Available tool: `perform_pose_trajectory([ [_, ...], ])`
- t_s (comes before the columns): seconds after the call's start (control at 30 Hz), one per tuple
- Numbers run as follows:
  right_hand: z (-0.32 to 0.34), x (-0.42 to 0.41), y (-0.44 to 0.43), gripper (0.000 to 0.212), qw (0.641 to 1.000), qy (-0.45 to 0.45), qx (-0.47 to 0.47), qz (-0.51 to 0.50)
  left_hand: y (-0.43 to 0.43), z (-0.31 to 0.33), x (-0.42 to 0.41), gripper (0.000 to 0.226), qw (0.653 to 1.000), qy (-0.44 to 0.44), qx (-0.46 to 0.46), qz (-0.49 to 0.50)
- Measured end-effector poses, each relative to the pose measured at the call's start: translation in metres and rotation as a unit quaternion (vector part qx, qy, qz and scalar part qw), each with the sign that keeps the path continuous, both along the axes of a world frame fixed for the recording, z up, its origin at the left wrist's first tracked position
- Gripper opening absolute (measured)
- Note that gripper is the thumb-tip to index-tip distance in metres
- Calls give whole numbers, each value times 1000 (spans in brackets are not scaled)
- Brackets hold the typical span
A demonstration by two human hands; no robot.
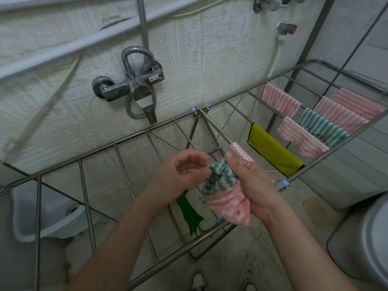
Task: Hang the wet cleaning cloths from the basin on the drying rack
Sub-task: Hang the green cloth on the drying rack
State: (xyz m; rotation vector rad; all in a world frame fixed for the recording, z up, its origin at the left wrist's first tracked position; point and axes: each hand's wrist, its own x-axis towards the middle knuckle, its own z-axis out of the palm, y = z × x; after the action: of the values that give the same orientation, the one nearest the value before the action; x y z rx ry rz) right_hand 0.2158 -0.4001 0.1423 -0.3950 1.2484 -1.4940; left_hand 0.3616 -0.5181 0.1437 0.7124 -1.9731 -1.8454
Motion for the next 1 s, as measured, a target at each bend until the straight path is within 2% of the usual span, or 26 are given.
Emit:
perform_pose_trajectory([
  [0.03,-2,0,-1,27,1000,11,-5,3,4,2,-5,28,1000,17,-6,4],
  [0.07,-4,0,-2,36,1000,24,-6,8,8,4,-9,28,999,21,-24,8],
  [0.13,-6,0,-2,48,999,48,-4,20,13,7,-16,18,997,6,-70,25],
  [0.2,-7,-3,-1,41,997,63,-2,36,12,10,-18,6,996,-8,-74,54],
  [0.27,-5,-7,3,36,996,71,2,55,10,13,-17,6,996,-25,-67,54],
  [0.33,-4,-10,5,36,994,76,-7,76,12,18,-17,9,995,-58,-80,13],
  [0.4,0,-10,7,31,989,124,-15,84,19,19,-21,10,993,-78,-83,-15],
  [0.47,2,-8,7,41,972,221,-2,84,19,18,-23,11,992,-93,-82,-11],
  [0.53,1,-7,10,57,919,381,28,92,16,17,-22,11,987,-128,-98,-17],
  [0.63,1,-5,13,54,776,607,101,142,7,17,-20,10,961,-190,-196,-37],
  [0.67,3,-4,14,53,730,656,123,149,4,19,-21,10,943,-216,-249,-44],
  [0.7,5,-2,15,54,699,687,137,145,3,20,-23,10,921,-241,-301,-50],
  [0.77,4,-1,16,60,668,720,144,120,3,20,-27,14,887,-268,-374,-43],
  [0.83,1,-3,16,63,651,738,141,109,3,19,-30,14,886,-254,-389,-3],
  [0.87,0,-4,17,63,647,742,139,105,4,17,-33,13,902,-233,-362,30],
  [0.93,-2,-6,18,69,639,751,137,101,5,11,-37,11,949,-171,-233,122],
  [1.0,-5,-5,19,80,625,766,126,81,7,3,-41,12,966,-136,-106,191],
])
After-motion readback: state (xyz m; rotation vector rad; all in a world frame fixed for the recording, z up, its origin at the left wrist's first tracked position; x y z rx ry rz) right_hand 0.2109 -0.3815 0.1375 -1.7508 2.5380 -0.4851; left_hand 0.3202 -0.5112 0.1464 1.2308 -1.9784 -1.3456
